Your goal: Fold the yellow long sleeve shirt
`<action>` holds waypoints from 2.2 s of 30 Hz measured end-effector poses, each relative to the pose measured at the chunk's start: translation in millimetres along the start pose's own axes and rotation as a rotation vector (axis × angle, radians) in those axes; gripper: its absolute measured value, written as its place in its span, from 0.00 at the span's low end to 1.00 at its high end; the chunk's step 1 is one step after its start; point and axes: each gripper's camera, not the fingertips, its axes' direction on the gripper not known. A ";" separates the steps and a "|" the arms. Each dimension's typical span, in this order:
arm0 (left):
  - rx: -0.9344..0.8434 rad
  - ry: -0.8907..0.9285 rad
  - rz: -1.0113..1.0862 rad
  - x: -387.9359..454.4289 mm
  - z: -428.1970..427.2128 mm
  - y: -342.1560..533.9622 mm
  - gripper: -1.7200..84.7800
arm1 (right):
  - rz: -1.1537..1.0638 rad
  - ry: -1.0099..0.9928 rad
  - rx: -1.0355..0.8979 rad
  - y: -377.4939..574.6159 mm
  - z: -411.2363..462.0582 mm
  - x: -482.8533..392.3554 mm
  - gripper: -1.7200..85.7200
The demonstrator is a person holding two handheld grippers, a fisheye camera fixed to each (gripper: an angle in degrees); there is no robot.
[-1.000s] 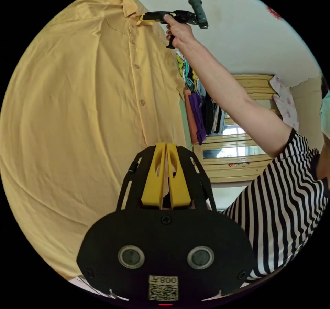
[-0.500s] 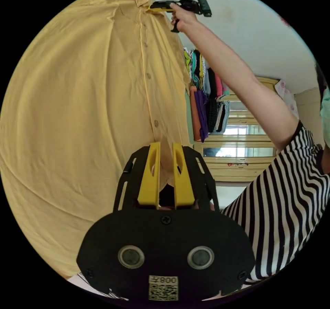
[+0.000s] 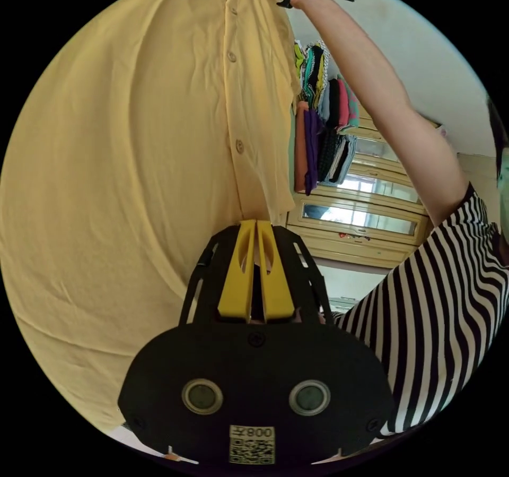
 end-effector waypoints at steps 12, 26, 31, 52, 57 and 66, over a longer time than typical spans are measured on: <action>0.043 0.057 -0.056 -24.2 -13.5 -2.0 0.05 | -0.012 -0.019 0.051 34.8 -3.1 22.3 0.03; -0.014 0.024 -0.084 -32.3 -8.3 -7.1 0.02 | 0.063 -0.219 0.096 90.9 -18.0 94.6 0.07; 0.007 -0.001 -0.061 -33.2 -16.4 -1.1 0.02 | 0.106 -0.325 0.134 147.7 -38.8 131.0 0.10; 0.125 -0.173 0.108 -33.2 -38.7 73.8 0.04 | -0.057 -0.157 -0.174 522.6 -143.8 -47.2 0.10; 0.143 -0.198 0.091 -32.0 -39.2 99.0 0.03 | -0.051 -0.226 -0.217 533.9 -123.2 -22.0 0.05; 0.155 -0.077 0.061 -46.3 -24.3 109.1 0.09 | 0.226 -0.769 -0.117 566.8 -122.4 111.0 0.03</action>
